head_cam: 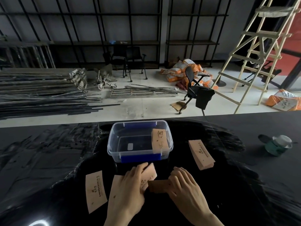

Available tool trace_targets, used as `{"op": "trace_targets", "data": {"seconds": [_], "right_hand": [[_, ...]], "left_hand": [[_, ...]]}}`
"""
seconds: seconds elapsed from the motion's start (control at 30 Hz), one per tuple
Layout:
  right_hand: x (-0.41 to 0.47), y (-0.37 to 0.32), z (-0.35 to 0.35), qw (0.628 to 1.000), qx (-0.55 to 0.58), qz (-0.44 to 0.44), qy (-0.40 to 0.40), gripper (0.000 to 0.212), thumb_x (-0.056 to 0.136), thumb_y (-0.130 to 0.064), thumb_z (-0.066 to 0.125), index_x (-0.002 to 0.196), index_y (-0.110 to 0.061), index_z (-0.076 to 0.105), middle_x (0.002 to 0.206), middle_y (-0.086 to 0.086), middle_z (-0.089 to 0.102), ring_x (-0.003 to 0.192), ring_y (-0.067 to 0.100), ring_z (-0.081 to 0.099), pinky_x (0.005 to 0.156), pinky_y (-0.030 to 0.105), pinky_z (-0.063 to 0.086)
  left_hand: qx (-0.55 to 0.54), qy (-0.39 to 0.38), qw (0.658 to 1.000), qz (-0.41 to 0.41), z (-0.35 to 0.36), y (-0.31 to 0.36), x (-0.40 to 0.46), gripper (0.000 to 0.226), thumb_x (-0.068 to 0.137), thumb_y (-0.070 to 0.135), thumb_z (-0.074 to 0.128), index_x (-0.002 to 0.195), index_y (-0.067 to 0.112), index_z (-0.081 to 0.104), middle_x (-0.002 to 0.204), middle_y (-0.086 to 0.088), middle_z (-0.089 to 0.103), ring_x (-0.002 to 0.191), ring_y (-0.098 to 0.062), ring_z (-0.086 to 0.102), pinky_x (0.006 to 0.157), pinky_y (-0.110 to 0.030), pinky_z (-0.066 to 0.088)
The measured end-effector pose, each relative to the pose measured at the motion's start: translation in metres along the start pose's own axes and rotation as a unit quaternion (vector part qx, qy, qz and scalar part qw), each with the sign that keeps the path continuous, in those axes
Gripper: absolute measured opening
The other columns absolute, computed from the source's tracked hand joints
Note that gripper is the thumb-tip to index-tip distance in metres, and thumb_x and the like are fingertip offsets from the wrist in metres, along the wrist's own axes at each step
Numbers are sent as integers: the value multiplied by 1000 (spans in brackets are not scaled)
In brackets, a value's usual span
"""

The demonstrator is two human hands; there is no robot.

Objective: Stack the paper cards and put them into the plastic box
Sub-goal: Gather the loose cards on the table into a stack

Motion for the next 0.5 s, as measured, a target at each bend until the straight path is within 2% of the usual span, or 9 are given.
{"op": "trace_targets", "data": {"seconds": [0.07, 0.1, 0.17, 0.23, 0.3, 0.33, 0.4, 0.47, 0.5], "right_hand": [[-1, 1, 0, 1000, 8, 8, 13, 33, 87, -42, 62, 106, -16, 61, 122, 6, 68, 127, 25, 58, 119, 35, 23], [0, 1, 0, 999, 24, 17, 23, 34, 87, -41, 61, 109, -15, 59, 126, 9, 68, 130, 25, 54, 121, 33, 20], [1, 3, -2, 996, 66, 48, 40, 52, 81, -31, 77, 123, -11, 54, 136, 12, 63, 136, 22, 43, 122, 29, 15], [2, 4, -2, 992, 101, 62, 31, 74, 83, -31, 80, 145, -10, 44, 151, 11, 50, 145, 21, 33, 122, 30, 16], [1, -1, 2, 996, 81, 22, 11, 76, 93, -42, 69, 155, -14, 34, 157, 7, 44, 149, 22, 32, 121, 37, 20], [1, -4, 5, 998, 63, 8, -4, 75, 96, -46, 63, 157, -14, 32, 155, 5, 48, 147, 22, 37, 121, 39, 20], [5, -10, 6, 999, 40, 4, -22, 71, 95, -47, 60, 154, -13, 39, 135, 1, 63, 131, 22, 55, 119, 41, 22], [11, -14, 1, 1000, 19, -2, -9, 64, 84, -43, 75, 138, -13, 58, 110, -1, 69, 104, 21, 67, 114, 41, 28], [14, -15, -2, 1000, 6, -11, 7, 61, 76, -40, 84, 128, -14, 65, 103, -2, 70, 95, 20, 69, 109, 40, 31]], "left_hand": [[-100, -25, 994, 24, 0, 5, 0, 72, 92, 7, 67, 136, 56, 39, 128, 21, 65, 115, 2, 64, 108, -26, 51], [-135, -42, 990, 25, 0, 6, 0, 62, 94, 5, 63, 128, 55, 49, 121, 21, 69, 111, 4, 66, 106, -26, 53], [-177, -70, 982, 21, 2, 9, 0, 47, 95, 6, 52, 120, 43, 66, 112, 20, 73, 108, 5, 67, 102, -25, 55], [-220, -106, 969, 29, 8, 15, 1, 43, 93, 14, 45, 118, 38, 72, 109, 17, 76, 108, 2, 68, 102, -28, 55], [-279, -149, 948, 28, 19, 23, 1, 39, 97, 19, 44, 119, 38, 70, 112, 14, 77, 110, -2, 70, 103, -30, 55], [-294, -147, 944, 25, 23, 27, 0, 36, 99, 18, 45, 121, 39, 66, 113, 12, 77, 109, -4, 71, 102, -32, 57], [-319, -47, 947, 11, 25, 27, 0, 30, 97, 19, 48, 118, 37, 60, 110, 8, 75, 104, -8, 72, 95, -37, 61], [-290, 110, 950, -43, 14, 6, -4, 23, 91, 17, 53, 106, 33, 57, 104, 10, 69, 98, -10, 69, 89, -38, 60], [-236, 167, 954, -77, 5, -7, -8, 22, 90, 15, 58, 104, 32, 54, 104, 9, 67, 100, -13, 67, 89, -37, 58]]}}
Point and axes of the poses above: each hand's wrist, its own x-axis towards the middle knuckle, its own z-axis out of the palm, y = z × x, the point moved 6 cm from there along x, towards the middle knuckle
